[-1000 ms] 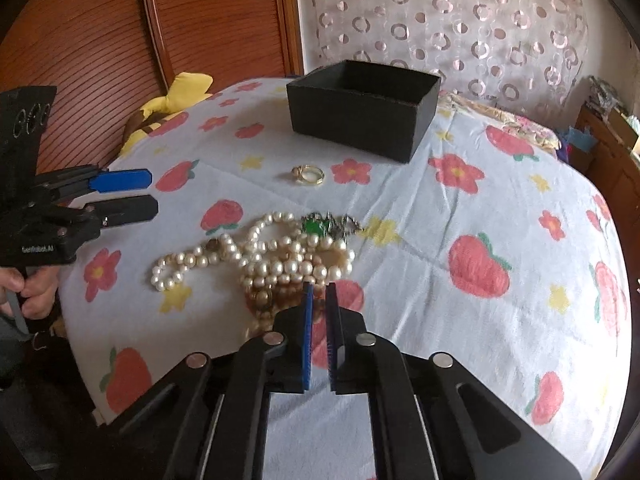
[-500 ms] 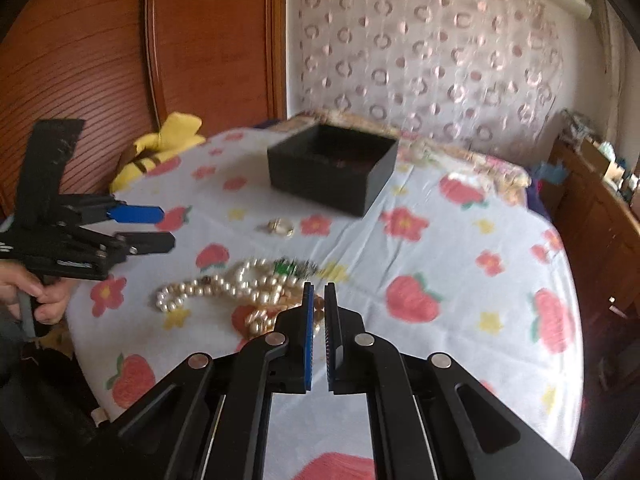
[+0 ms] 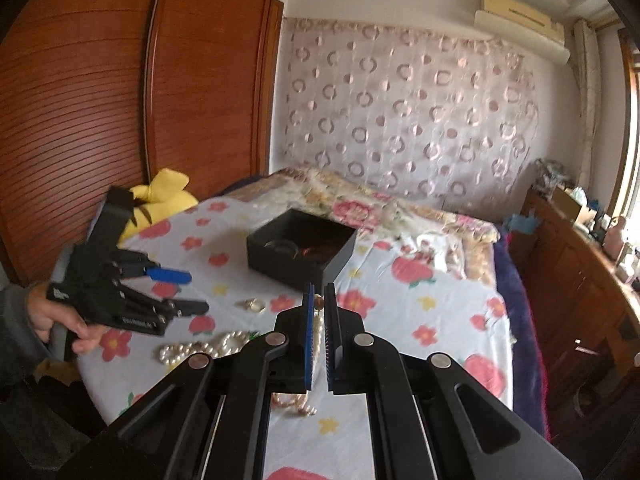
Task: Organize jewelry
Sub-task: 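Grasp the long pearl necklace with the right gripper and lift it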
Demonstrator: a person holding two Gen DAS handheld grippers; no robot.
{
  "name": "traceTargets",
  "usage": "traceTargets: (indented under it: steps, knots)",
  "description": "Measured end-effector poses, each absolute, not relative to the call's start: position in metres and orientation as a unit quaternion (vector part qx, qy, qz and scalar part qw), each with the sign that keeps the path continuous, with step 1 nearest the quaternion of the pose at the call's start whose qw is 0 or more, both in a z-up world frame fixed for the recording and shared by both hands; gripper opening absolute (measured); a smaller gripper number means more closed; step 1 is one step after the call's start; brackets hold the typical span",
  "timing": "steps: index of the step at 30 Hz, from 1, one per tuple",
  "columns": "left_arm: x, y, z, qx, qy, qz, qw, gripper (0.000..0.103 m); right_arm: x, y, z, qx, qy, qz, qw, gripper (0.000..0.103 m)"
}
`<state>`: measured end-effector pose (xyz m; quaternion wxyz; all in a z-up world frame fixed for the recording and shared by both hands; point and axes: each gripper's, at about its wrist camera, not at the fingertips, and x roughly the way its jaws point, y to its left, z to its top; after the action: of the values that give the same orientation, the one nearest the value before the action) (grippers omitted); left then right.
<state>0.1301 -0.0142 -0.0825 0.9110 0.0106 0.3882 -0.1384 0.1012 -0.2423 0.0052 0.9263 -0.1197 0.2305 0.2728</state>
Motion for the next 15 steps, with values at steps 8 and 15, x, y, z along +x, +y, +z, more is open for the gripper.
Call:
traceTargets:
  steps: [8,15]
  knots:
    - [0.164,-0.033,-0.093,0.029,0.416,-0.156,0.896,0.035,0.108,-0.243,0.033,-0.13,0.205,0.262,0.934,0.005]
    - [0.186,-0.043,-0.104,0.045,0.432,-0.162,0.886,0.033,0.112,-0.241,0.037,-0.134,0.203,0.26,0.935,0.005]
